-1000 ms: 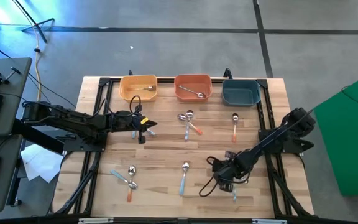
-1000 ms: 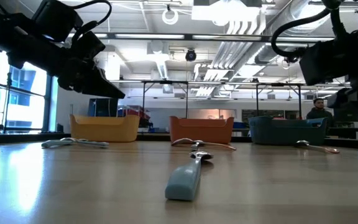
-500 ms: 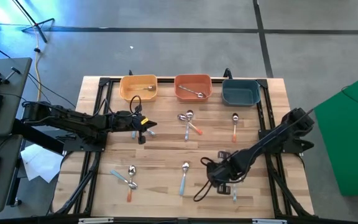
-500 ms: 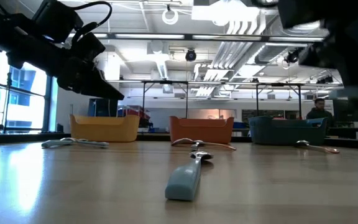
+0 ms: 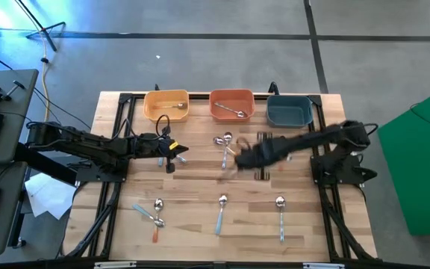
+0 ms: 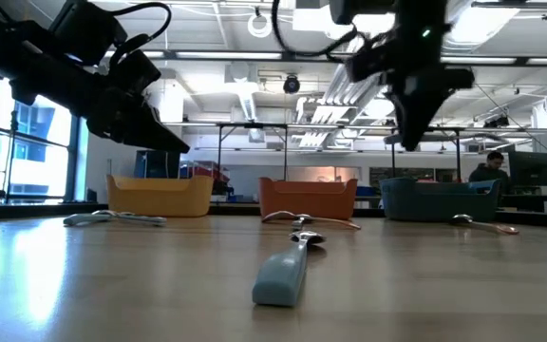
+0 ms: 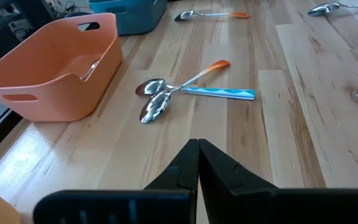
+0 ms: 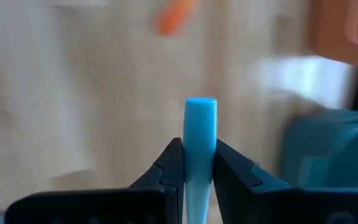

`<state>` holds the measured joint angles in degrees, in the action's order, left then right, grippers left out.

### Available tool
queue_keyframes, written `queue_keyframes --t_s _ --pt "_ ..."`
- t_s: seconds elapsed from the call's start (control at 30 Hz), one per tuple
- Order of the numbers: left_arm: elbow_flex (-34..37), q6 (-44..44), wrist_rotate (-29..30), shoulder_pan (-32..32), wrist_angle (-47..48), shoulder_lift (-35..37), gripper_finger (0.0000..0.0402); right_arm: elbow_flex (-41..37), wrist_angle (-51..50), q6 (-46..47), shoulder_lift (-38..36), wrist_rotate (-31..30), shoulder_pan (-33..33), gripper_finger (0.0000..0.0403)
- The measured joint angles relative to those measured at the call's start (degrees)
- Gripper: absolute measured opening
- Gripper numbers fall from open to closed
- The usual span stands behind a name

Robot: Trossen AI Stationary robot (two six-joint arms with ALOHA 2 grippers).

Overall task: Sort silverware by color (type)
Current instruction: Put the blue spoon into the blue bin

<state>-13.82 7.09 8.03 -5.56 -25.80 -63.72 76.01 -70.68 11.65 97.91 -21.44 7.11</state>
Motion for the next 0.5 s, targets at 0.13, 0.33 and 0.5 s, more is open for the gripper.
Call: queue_keyframes --t_s 0.13,0.33,0.5 --pt "0.0 0.0 0.0 0.0 0.0 0.0 0.0001 0.0 1.3 -9.7 -1.5 -2.2 -11.0 0.0044" --pt "0.0 0.0 0.0 0.0 0.1 0.0 0.0001 0.0 5.1 -21.3 -5.7 0.1 -26.5 0.0044" --pt "0.0 0.0 0.0 0.0 0.2 0.0 0.0001 0.0 7.8 -28.1 -7.7 6.0 -36.9 0.0044"
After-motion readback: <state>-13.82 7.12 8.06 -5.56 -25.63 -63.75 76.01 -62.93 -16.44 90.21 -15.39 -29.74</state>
